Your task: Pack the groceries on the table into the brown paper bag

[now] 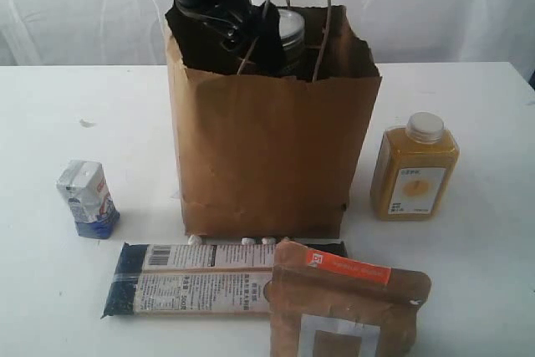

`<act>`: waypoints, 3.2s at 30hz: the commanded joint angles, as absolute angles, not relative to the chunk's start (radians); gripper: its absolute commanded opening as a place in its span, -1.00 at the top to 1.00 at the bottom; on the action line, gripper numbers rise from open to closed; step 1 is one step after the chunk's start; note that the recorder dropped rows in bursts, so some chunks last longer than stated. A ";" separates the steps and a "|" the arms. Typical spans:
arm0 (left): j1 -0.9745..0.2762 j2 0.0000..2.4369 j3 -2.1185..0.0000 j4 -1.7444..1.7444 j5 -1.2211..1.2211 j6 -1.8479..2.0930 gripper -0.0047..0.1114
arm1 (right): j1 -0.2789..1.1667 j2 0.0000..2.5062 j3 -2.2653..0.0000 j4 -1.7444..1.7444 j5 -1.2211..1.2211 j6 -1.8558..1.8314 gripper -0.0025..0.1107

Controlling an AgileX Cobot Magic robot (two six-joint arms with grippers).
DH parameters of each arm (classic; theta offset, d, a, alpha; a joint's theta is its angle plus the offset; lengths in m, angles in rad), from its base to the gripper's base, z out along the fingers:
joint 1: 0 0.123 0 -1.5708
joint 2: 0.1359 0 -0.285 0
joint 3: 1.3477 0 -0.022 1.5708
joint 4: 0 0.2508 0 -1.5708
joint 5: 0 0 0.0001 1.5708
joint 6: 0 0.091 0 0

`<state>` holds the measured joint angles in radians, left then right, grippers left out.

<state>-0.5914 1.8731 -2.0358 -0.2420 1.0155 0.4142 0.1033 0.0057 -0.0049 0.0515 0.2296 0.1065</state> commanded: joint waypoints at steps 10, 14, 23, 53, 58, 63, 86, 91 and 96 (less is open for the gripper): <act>-0.592 1.828 -2.037 -0.269 1.017 0.403 -0.89 | 0.098 0.000 0.000 0.053 0.220 0.109 0.96; -0.592 1.806 -2.037 -0.266 1.029 0.406 -0.89 | 0.098 0.000 0.000 0.053 0.220 0.109 0.96; -0.592 1.785 -2.037 -0.258 1.045 0.406 -0.89 | 0.098 0.000 0.000 0.053 0.222 0.109 0.96; -0.592 1.622 -2.037 -0.146 1.162 0.361 0.39 | 0.098 0.000 0.000 0.055 0.222 0.109 0.96; -0.590 1.582 -2.037 -0.116 1.183 0.365 0.92 | 0.098 0.000 0.000 0.055 0.221 0.109 0.96; -0.590 1.533 -2.037 -0.061 1.183 0.324 0.92 | 0.098 0.000 0.000 0.053 0.221 0.109 0.96; -0.590 1.348 -2.036 0.032 1.147 0.149 0.92 | 0.098 0.000 0.000 0.053 0.220 0.109 0.96; -0.590 1.309 -2.028 0.122 1.153 0.089 0.92 | 0.098 0.000 0.000 0.053 0.220 0.109 0.96; -0.590 1.135 -1.732 0.125 1.022 0.017 0.92 | 0.098 0.000 0.000 0.055 0.222 0.109 0.96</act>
